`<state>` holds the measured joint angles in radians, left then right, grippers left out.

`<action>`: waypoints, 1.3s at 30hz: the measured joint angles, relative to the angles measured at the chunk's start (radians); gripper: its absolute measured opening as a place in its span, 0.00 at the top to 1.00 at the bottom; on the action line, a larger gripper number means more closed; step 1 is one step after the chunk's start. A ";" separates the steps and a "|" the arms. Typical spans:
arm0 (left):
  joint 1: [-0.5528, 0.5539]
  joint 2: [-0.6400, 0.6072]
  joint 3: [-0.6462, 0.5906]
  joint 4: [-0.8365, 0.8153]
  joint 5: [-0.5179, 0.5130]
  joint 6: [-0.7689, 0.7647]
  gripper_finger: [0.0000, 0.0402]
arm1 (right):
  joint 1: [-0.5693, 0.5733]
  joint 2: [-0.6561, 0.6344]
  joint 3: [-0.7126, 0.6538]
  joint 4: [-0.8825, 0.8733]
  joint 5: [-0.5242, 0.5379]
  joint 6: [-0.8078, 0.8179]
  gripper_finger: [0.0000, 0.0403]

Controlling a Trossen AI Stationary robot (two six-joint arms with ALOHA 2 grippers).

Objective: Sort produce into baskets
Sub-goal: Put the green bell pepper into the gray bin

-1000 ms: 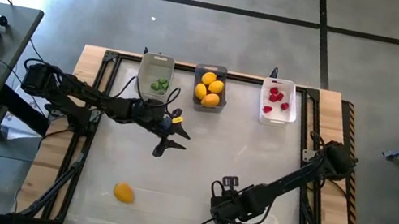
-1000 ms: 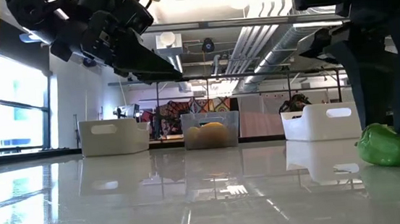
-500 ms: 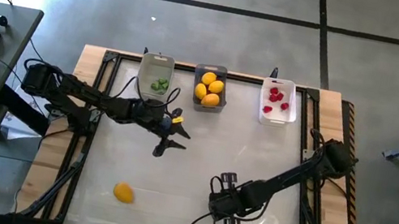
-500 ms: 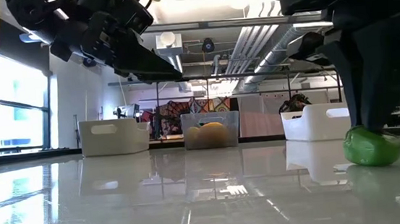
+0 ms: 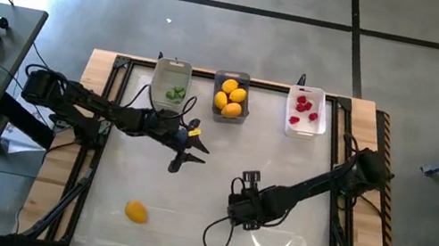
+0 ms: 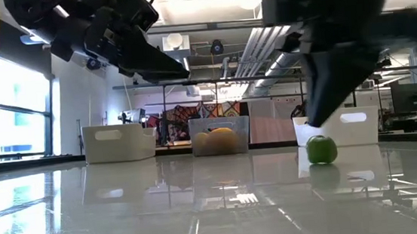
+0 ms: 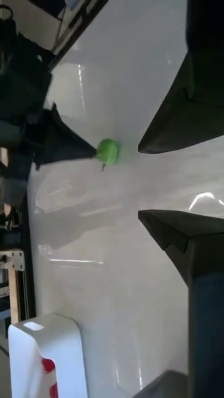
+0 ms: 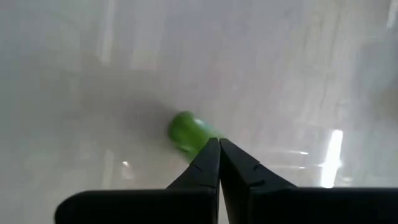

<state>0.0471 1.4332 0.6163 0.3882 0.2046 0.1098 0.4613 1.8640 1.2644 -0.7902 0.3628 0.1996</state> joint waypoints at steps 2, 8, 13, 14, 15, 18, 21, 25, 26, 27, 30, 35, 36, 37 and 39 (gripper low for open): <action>-0.003 -0.009 0.000 -0.003 -0.002 0.000 0.65 | -0.016 -0.003 -0.004 0.012 0.015 -0.024 1.00; 0.006 -0.042 -0.108 0.120 -0.023 0.004 0.67 | -0.063 -0.007 -0.004 0.010 -0.088 -0.069 1.00; 0.036 -0.084 -0.181 0.198 -0.038 0.007 0.67 | -0.067 -0.024 -0.002 0.007 -0.170 -0.080 0.94; 0.042 -0.089 -0.185 0.200 -0.038 0.009 0.67 | -0.063 -0.024 -0.002 0.002 -0.171 -0.090 0.91; 0.047 -0.097 -0.188 0.200 -0.038 0.014 0.67 | -0.062 -0.024 -0.002 -0.002 -0.172 -0.100 0.87; 0.057 -0.109 -0.190 0.202 -0.038 0.024 0.67 | -0.061 -0.024 -0.002 0.008 -0.172 -0.132 0.75; 0.060 -0.110 -0.190 0.200 -0.038 0.032 0.67 | -0.062 -0.024 -0.002 0.015 -0.164 -0.208 0.62; 0.060 -0.110 -0.190 0.189 -0.038 0.052 0.67 | -0.069 -0.024 -0.002 0.042 -0.182 -0.272 0.52; 0.060 -0.110 -0.190 0.186 -0.037 0.057 0.67 | -0.070 -0.021 -0.002 0.043 -0.196 -0.286 0.51; 0.060 -0.110 -0.190 0.185 -0.037 0.059 0.67 | -0.073 -0.017 -0.003 0.041 -0.215 -0.300 0.50; 0.061 -0.110 -0.190 0.180 -0.036 0.060 0.67 | -0.075 0.008 -0.003 0.037 -0.240 -0.318 0.51; 0.068 -0.110 -0.190 0.169 -0.035 0.068 0.67 | -0.078 0.044 -0.003 0.038 -0.239 -0.341 0.54; 0.070 -0.110 -0.190 0.168 -0.035 0.068 0.67 | -0.080 0.052 -0.003 0.036 -0.239 -0.343 0.55; 0.071 -0.110 -0.190 0.168 -0.035 0.068 0.67 | -0.081 0.059 -0.003 0.034 -0.239 -0.343 0.56; 0.071 -0.110 -0.190 0.168 -0.035 0.065 0.67 | -0.088 0.067 -0.003 0.031 -0.236 -0.343 0.58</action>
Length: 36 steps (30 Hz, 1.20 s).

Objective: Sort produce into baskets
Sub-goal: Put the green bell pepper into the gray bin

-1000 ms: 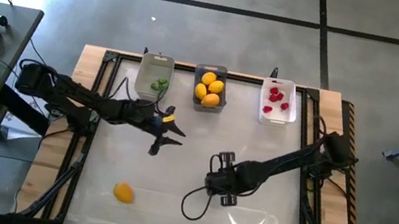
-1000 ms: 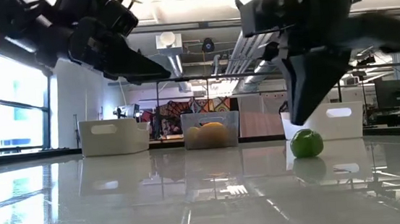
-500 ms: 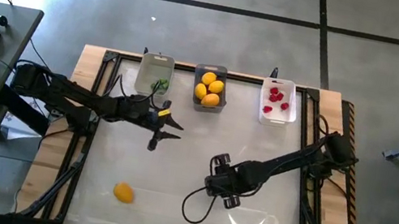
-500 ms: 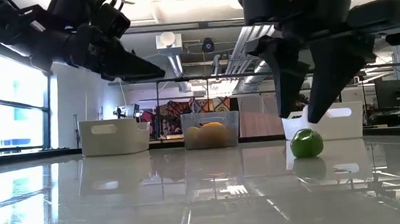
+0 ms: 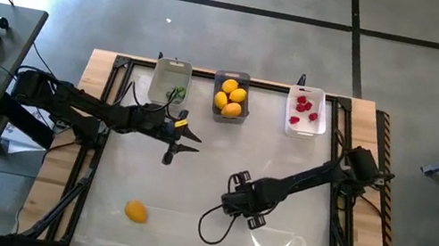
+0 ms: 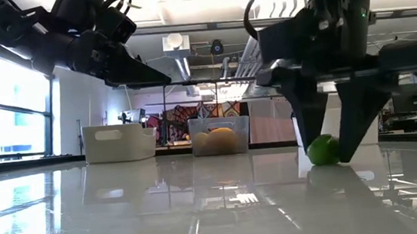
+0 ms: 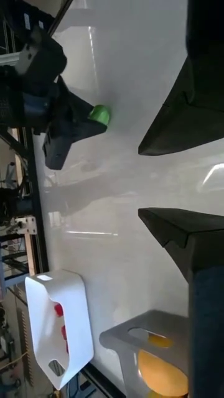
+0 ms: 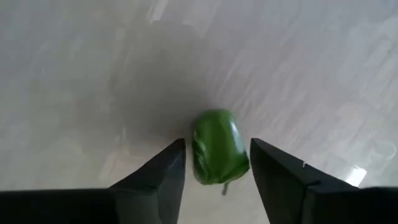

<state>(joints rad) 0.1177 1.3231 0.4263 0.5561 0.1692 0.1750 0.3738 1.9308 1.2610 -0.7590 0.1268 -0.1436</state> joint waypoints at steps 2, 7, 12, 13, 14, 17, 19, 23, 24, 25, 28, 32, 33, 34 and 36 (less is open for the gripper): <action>0.000 0.000 0.000 0.000 0.000 -0.005 0.67 | -0.002 0.002 0.000 0.000 0.001 0.000 0.61; 0.000 -0.009 -0.002 -0.006 -0.001 -0.005 0.67 | -0.009 0.000 0.000 0.004 0.030 -0.022 0.70; 0.000 -0.122 -0.061 0.013 -0.068 -0.021 0.67 | -0.042 -0.001 0.000 0.006 0.029 -0.025 0.81; 0.001 -0.155 -0.075 0.014 -0.078 -0.024 0.67 | -0.052 -0.002 0.000 0.015 0.029 -0.035 0.82; 0.001 -0.194 -0.092 0.013 -0.086 -0.026 0.67 | -0.062 -0.001 0.000 0.029 0.028 -0.045 0.82; 0.001 -0.317 -0.133 -0.017 -0.089 -0.033 0.67 | -0.104 -0.001 0.000 0.106 0.021 -0.109 0.83; 0.001 -0.403 -0.150 -0.071 -0.100 -0.033 0.67 | -0.140 -0.001 0.000 0.183 0.019 -0.157 0.83; 0.001 -0.559 -0.159 -0.218 -0.154 -0.033 0.67 | -0.221 -0.001 0.000 0.357 0.018 -0.234 0.83; 0.001 -0.592 -0.159 -0.246 -0.165 -0.032 0.67 | -0.242 -0.001 0.000 0.407 0.017 -0.245 0.83; 0.001 -0.625 -0.159 -0.278 -0.174 -0.030 0.67 | -0.264 0.003 0.000 0.464 0.015 -0.251 0.83; 0.001 -0.709 -0.159 -0.349 -0.199 -0.017 0.67 | -0.323 0.028 0.000 0.653 0.015 -0.260 0.83; 0.001 -0.790 -0.159 -0.410 -0.246 -0.017 0.67 | -0.382 0.084 0.000 0.931 0.015 -0.275 0.83; 0.001 -0.806 -0.159 -0.421 -0.267 -0.022 0.67 | -0.393 0.097 0.000 1.000 0.014 -0.261 0.83; 0.001 -0.818 -0.159 -0.424 -0.287 -0.025 0.67 | -0.404 0.111 0.003 1.058 0.015 -0.244 0.83; 0.001 -0.840 -0.159 -0.431 -0.315 -0.031 0.67 | -0.426 0.141 0.029 1.136 0.014 -0.205 0.83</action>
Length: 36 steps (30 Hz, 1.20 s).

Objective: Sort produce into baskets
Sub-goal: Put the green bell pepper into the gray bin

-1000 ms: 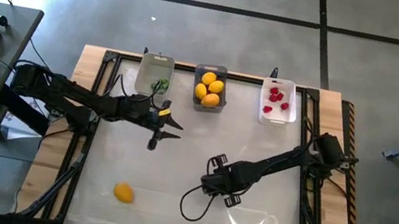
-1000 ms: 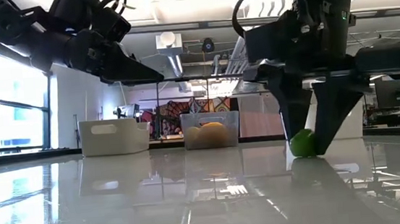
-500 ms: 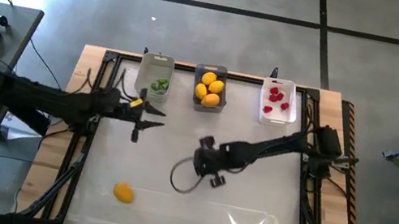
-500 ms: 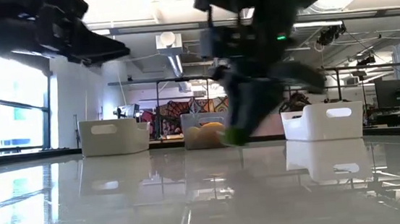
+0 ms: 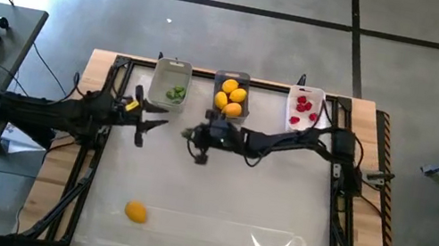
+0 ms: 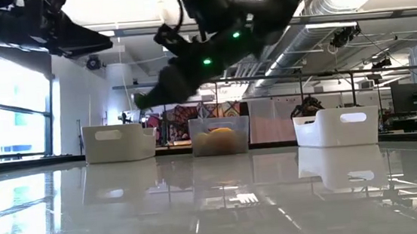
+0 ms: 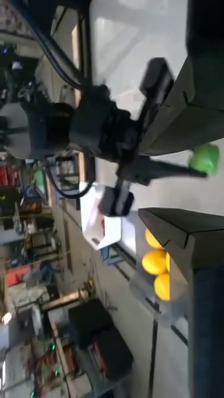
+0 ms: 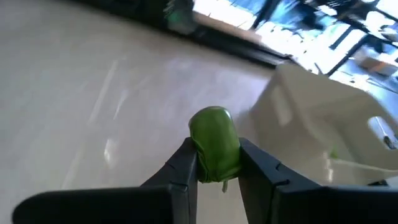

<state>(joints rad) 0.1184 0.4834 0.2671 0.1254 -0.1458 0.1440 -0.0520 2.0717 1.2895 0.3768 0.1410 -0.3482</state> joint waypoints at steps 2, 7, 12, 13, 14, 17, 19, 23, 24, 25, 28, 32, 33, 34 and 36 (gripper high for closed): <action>0.000 -0.014 0.000 0.001 -0.009 0.006 0.67 | -0.020 0.033 0.040 0.043 0.001 0.032 0.83; 0.000 -0.031 0.000 -0.001 -0.009 0.010 0.67 | -0.062 0.147 0.206 0.066 0.043 0.083 0.83; 0.000 -0.035 0.000 -0.010 -0.019 0.018 0.67 | -0.092 0.250 0.390 -0.051 0.150 0.108 0.83; 0.000 -0.035 0.000 -0.011 -0.022 0.018 0.67 | -0.098 0.267 0.426 -0.083 0.171 0.107 0.83; 0.000 -0.035 0.000 -0.010 -0.023 0.019 0.67 | -0.103 0.284 0.462 -0.105 0.192 0.106 0.83; 0.000 -0.036 0.000 -0.010 -0.025 0.026 0.67 | -0.121 0.328 0.557 -0.185 0.218 0.105 0.83; 0.000 -0.036 0.000 -0.010 -0.025 0.026 0.67 | -0.131 0.353 0.611 -0.227 0.231 0.108 0.83; 0.000 -0.036 0.000 -0.010 -0.025 0.026 0.67 | -0.146 0.385 0.680 -0.299 0.230 0.143 0.83; 0.000 -0.036 0.000 -0.010 -0.025 0.026 0.67 | -0.150 0.390 0.687 -0.313 0.223 0.153 0.82; 0.000 -0.036 0.000 -0.010 -0.025 0.026 0.67 | -0.152 0.394 0.688 -0.321 0.216 0.164 0.82; 0.000 -0.036 0.000 -0.010 -0.025 0.026 0.67 | -0.160 0.396 0.686 -0.333 0.180 0.197 0.80; 0.000 -0.035 0.000 -0.010 -0.025 0.026 0.67 | -0.165 0.396 0.685 -0.335 0.173 0.218 0.76; 0.000 -0.035 0.000 -0.010 -0.025 0.026 0.67 | -0.165 0.396 0.685 -0.335 0.173 0.218 0.75; 0.000 -0.035 0.000 -0.010 -0.025 0.026 0.67 | -0.165 0.396 0.684 -0.335 0.174 0.218 0.74; 0.000 -0.035 0.000 -0.010 -0.025 0.026 0.67 | -0.165 0.396 0.684 -0.335 0.173 0.218 0.72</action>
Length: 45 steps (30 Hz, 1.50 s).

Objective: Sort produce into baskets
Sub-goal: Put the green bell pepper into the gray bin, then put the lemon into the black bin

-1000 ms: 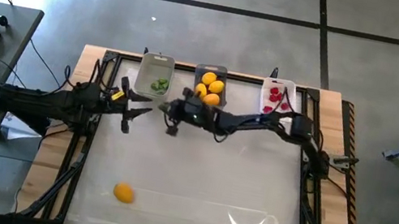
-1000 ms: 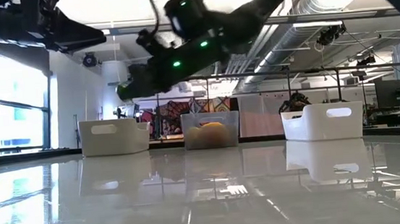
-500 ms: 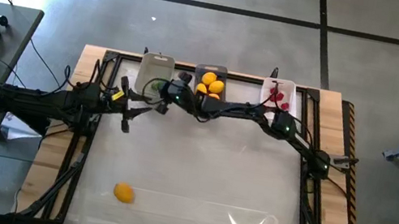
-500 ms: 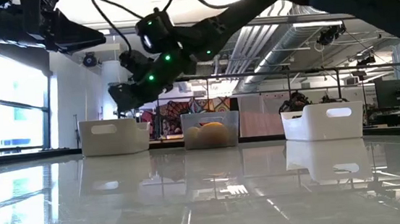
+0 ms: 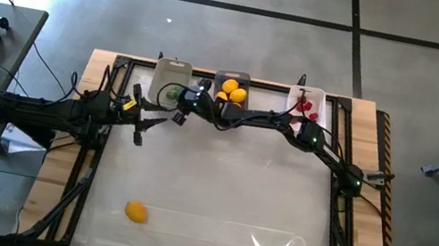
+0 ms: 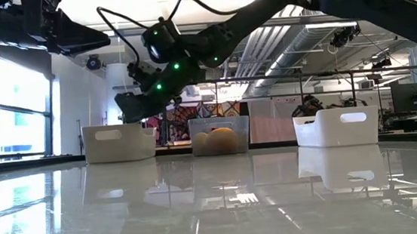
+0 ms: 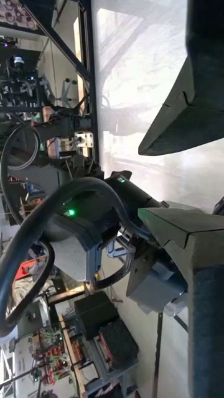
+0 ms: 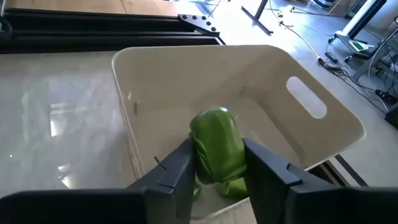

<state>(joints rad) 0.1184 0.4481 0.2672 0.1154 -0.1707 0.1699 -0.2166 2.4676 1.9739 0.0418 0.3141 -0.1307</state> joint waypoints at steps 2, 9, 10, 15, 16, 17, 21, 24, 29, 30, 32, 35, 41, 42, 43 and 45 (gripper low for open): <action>0.000 0.000 0.000 0.000 0.000 0.000 0.67 | 0.000 0.000 0.000 0.000 0.000 0.000 0.69; 0.000 0.000 0.000 -0.023 0.002 0.008 0.67 | 0.000 0.000 0.000 0.012 0.001 0.000 0.56; 0.000 0.000 0.000 -0.023 0.003 0.008 0.67 | 0.000 0.000 0.000 0.015 0.005 0.001 0.54; -0.001 0.000 0.000 -0.016 0.006 0.007 0.67 | 0.002 -0.001 0.009 -0.010 0.008 -0.006 0.48; -0.002 0.000 0.000 -0.011 0.015 0.008 0.67 | 0.005 -0.004 0.011 -0.024 0.009 -0.016 0.49; -0.002 0.000 0.000 -0.009 0.026 0.012 0.67 | 0.007 -0.010 0.012 -0.027 0.013 -0.033 0.50; -0.003 -0.001 0.000 -0.012 0.047 0.020 0.67 | 0.028 -0.063 -0.015 -0.014 0.039 -0.077 0.66; -0.003 -0.007 0.000 -0.012 0.084 0.018 0.67 | 0.030 -0.093 -0.080 0.015 0.025 -0.040 0.87; -0.007 -0.017 0.000 -0.025 0.131 0.015 0.67 | 0.040 -0.178 -0.316 0.237 0.028 0.000 0.95; -0.010 -0.017 0.000 -0.026 0.134 0.015 0.67 | 0.049 -0.208 -0.368 0.294 0.027 0.007 0.96; -0.019 -0.017 0.000 -0.027 0.135 0.015 0.67 | 0.067 -0.275 -0.475 0.382 0.026 0.018 0.99; -0.037 -0.014 0.000 -0.027 0.138 0.015 0.67 | 0.099 -0.364 -0.626 0.415 0.027 0.025 0.99; -0.111 0.041 0.040 -0.121 0.137 -0.025 0.69 | 0.180 -0.573 -0.827 0.445 0.101 0.020 1.00; -0.129 0.056 0.053 -0.137 0.137 -0.039 0.70 | 0.190 -0.599 -0.851 0.439 0.109 0.018 1.00; -0.149 0.074 0.066 -0.151 0.138 -0.054 0.72 | 0.199 -0.621 -0.871 0.429 0.122 0.013 1.00; -0.191 0.113 0.104 -0.178 0.138 -0.077 0.75 | 0.213 -0.667 -0.903 0.425 0.145 -0.001 1.00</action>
<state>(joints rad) -0.0727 0.5611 0.3713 -0.0626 -0.0326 0.0931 -0.0037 1.8004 1.0707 0.4670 0.4588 -0.1320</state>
